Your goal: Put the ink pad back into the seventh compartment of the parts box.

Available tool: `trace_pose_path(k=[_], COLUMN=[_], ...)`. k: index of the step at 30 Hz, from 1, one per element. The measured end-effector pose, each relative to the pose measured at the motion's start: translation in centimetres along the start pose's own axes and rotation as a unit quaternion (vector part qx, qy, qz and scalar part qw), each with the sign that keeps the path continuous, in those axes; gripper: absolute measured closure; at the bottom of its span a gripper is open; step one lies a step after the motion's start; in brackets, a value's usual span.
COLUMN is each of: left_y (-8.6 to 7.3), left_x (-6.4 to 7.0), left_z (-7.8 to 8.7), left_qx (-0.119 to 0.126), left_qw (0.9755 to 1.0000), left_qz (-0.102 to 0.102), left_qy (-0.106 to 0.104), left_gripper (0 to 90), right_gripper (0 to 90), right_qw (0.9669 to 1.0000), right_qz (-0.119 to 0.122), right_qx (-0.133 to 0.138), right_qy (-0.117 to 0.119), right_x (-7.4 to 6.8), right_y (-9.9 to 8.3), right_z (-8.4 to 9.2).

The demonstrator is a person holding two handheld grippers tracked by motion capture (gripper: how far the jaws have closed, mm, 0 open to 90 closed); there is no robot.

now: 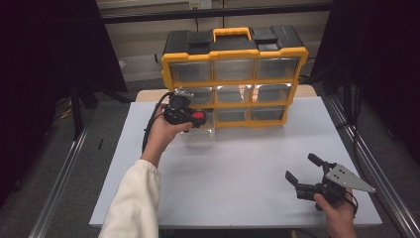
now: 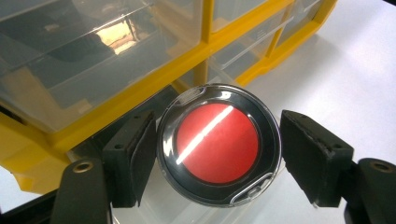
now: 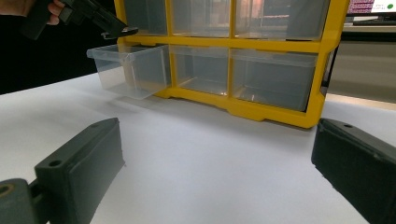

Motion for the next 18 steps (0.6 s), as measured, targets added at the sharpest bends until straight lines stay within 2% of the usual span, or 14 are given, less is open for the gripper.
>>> trace_pose_path(k=[2, 8, 9, 10, 17, 18], left_y=[-0.04, -0.1, -0.17, -0.21, -0.42, -0.41], left_x=[-0.23, -0.29, -0.45, -0.52, -0.81, -0.77], left_z=[0.01, -0.39, -0.32, -0.31, -0.49, -0.6], left_qx=[-0.008, 0.0, -0.008, -0.01, -0.012, -0.006], left_qw=[0.9999, 1.0, 1.0, 0.9999, 0.9999, 0.9999], left_qz=[-0.011, 0.008, -0.001, -0.001, 0.0, 0.007], left_qy=[0.001, 0.004, 0.005, 0.01, 0.012, 0.014], left_gripper=[29.3, 29.3, 29.4, 29.3, 29.3, 29.3], right_gripper=[1.6, 1.6, 1.6, 1.6, 1.6, 1.6], right_qw=[1.0, 1.0, 1.0, 1.0, 1.0, 1.0], right_qz=[0.0, 0.0, 0.0, 0.0, 0.0, 0.001], right_qx=[-0.001, 0.001, 0.0, 0.0, 0.001, 0.001], right_qy=[0.002, 0.002, 0.001, 0.001, 0.003, 0.003], right_x=[0.01, -0.01, 0.01, 0.02, -0.02, -0.02], right_y=[-0.01, 0.0, 0.0, -0.01, 0.0, 0.01], right_z=[0.03, -0.03, -0.01, 0.0, -0.04, -0.04])
Point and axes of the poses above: each handheld gripper's, and its own axes: z roughly backward along the jaws, y roughly out of its top, x roughly to its right, the point moved 5 cm from there along -z, roughly forward along the jaws, and after that the axes turned 6 degrees about z, right-handed, at the moved point
